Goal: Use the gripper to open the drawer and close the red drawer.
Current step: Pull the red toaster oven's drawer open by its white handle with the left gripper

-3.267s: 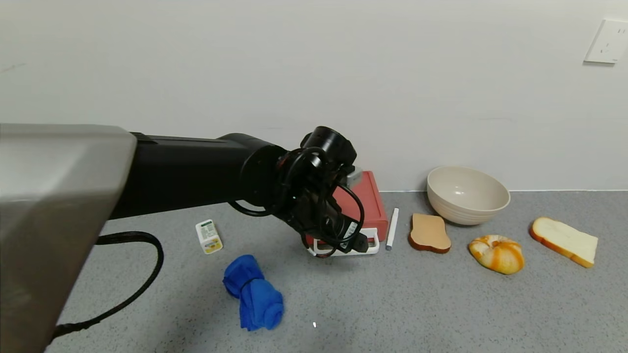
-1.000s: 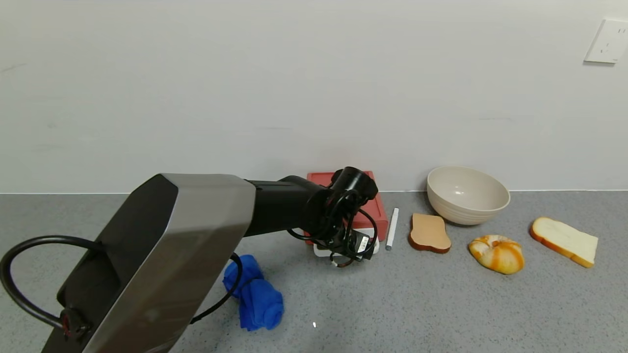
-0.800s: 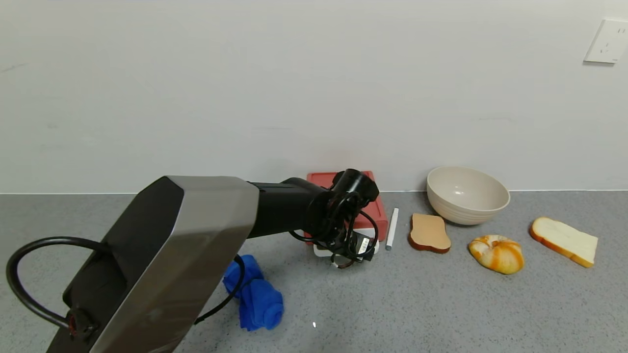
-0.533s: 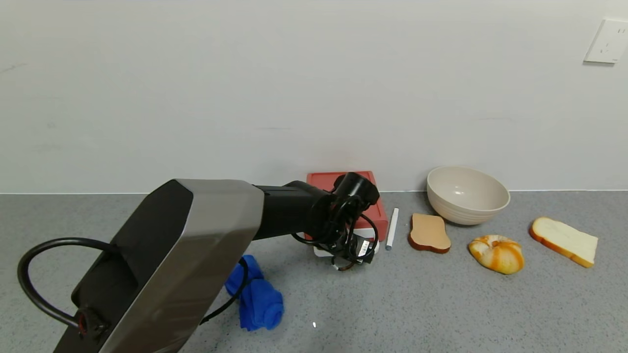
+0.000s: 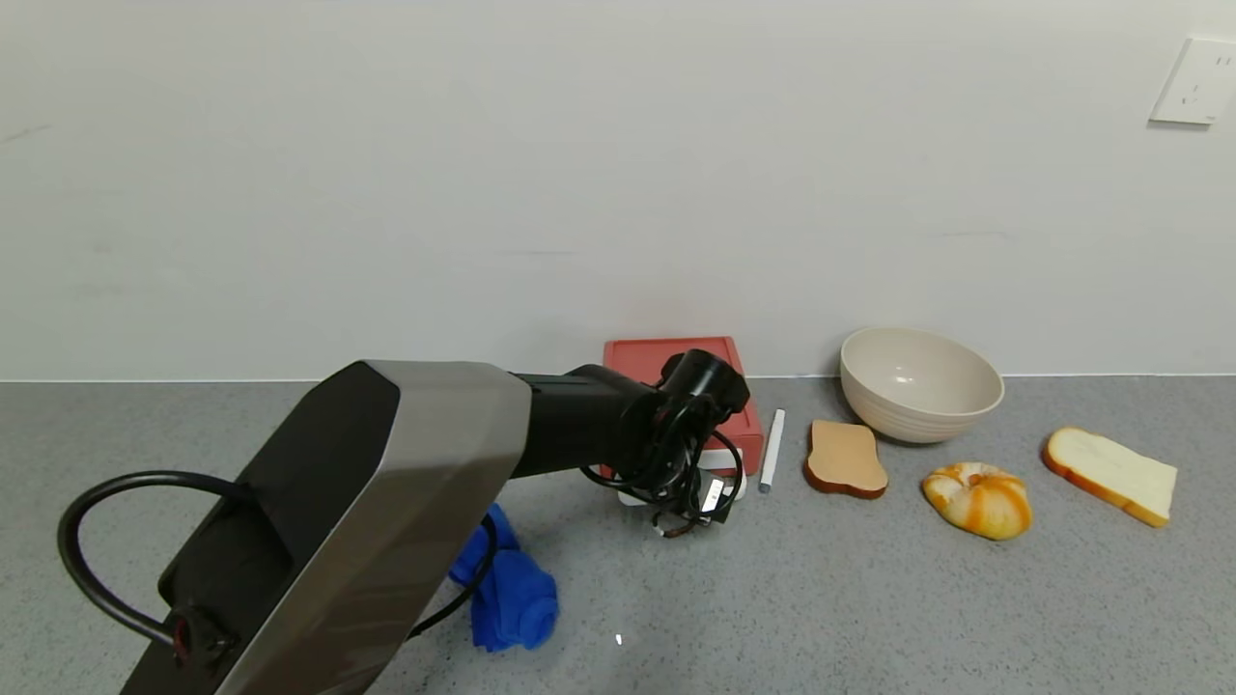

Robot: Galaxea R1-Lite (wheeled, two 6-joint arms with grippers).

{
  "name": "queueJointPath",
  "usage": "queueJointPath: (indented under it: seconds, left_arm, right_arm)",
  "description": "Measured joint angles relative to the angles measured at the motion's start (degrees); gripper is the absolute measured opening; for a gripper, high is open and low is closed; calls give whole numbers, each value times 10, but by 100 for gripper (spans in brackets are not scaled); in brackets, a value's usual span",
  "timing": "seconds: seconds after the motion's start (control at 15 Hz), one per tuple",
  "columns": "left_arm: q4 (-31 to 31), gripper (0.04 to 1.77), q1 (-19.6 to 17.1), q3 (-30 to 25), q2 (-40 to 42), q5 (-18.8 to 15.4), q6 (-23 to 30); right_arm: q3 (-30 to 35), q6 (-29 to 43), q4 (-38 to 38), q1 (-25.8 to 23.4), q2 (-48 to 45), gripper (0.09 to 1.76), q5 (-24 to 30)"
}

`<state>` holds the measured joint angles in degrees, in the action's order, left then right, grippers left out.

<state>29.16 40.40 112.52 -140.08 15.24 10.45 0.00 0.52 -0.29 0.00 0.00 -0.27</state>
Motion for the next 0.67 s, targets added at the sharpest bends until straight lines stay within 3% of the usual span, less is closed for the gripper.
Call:
queueJointPath:
  seconds: [0.67]
  left_arm:
    - [57, 172, 16, -3, 6, 10, 51]
  right_arm:
    - [0, 0, 0, 0, 0, 171, 0]
